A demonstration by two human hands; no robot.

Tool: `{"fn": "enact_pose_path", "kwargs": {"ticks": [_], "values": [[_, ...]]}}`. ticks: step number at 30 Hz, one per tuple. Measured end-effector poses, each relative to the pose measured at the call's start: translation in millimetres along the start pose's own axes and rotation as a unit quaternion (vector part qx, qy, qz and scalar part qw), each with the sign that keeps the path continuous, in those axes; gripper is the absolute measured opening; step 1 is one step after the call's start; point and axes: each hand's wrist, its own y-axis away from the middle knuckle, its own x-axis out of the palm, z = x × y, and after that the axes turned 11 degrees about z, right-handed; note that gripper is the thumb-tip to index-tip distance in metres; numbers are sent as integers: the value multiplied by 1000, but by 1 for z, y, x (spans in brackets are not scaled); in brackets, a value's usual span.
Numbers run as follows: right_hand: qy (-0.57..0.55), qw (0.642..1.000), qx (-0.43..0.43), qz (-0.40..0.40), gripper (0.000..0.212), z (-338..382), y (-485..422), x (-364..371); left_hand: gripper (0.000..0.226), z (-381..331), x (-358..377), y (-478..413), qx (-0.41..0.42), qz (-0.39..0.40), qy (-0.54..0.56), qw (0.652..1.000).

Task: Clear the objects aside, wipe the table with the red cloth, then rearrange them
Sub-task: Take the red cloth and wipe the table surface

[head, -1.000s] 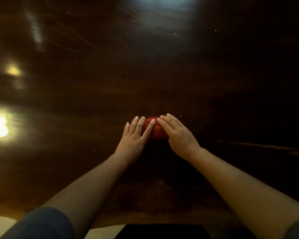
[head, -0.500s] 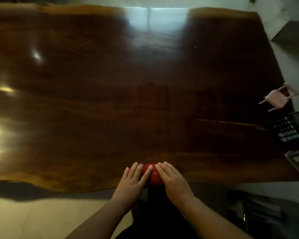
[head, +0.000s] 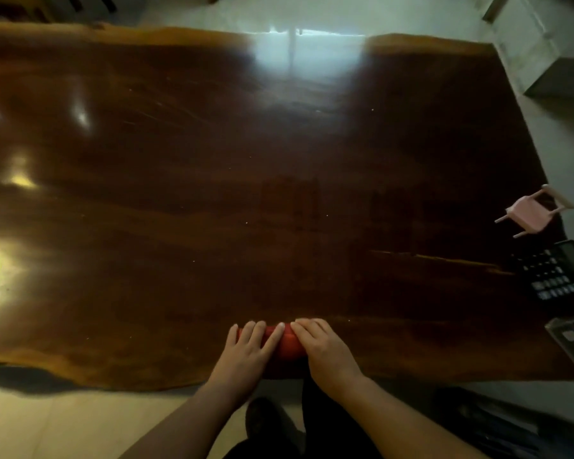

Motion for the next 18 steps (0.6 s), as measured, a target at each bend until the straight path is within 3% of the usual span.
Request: {"fn": "enact_pose_path", "kwargs": {"ticks": [13,18], "values": [[-5,990,-50,-130,57,-136,-209,-197,77,36,-211,-218,-73,-155,-21,985],[23,990,-34,-136,56,-192,-246,-248,84,24,-258,-285,-72,-169,-27,983]]}}
